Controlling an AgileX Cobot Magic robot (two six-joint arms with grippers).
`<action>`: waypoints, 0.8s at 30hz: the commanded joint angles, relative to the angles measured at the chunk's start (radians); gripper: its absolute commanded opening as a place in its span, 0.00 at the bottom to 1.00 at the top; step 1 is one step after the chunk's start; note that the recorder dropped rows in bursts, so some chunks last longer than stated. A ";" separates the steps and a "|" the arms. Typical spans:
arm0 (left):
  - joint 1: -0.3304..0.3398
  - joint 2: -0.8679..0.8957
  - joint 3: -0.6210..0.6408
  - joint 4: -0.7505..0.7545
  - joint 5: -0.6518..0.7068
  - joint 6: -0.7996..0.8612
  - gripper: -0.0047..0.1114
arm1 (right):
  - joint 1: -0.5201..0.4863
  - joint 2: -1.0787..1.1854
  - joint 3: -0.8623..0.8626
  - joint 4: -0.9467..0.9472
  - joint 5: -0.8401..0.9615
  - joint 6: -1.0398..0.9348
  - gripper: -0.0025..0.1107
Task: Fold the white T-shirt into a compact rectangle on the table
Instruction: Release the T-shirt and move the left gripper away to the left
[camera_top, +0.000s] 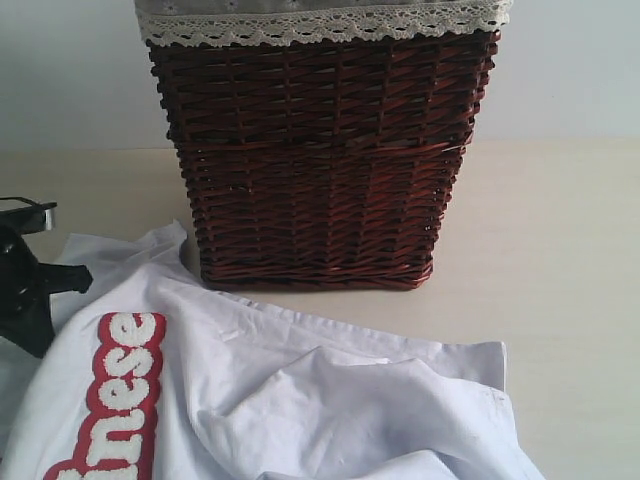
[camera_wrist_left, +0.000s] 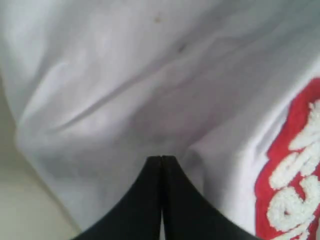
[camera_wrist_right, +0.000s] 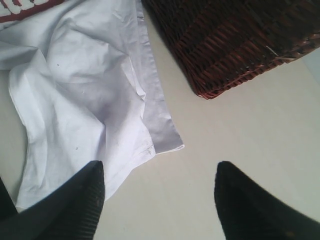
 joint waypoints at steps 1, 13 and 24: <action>-0.005 0.075 -0.005 0.164 -0.061 -0.124 0.04 | -0.004 -0.001 -0.006 -0.010 -0.008 0.005 0.57; -0.005 0.223 -0.263 0.476 -0.232 -0.276 0.04 | -0.004 -0.001 -0.006 -0.028 -0.008 0.012 0.57; -0.012 -0.034 -0.288 0.215 -0.213 -0.140 0.04 | -0.004 -0.001 -0.006 -0.036 -0.013 0.072 0.53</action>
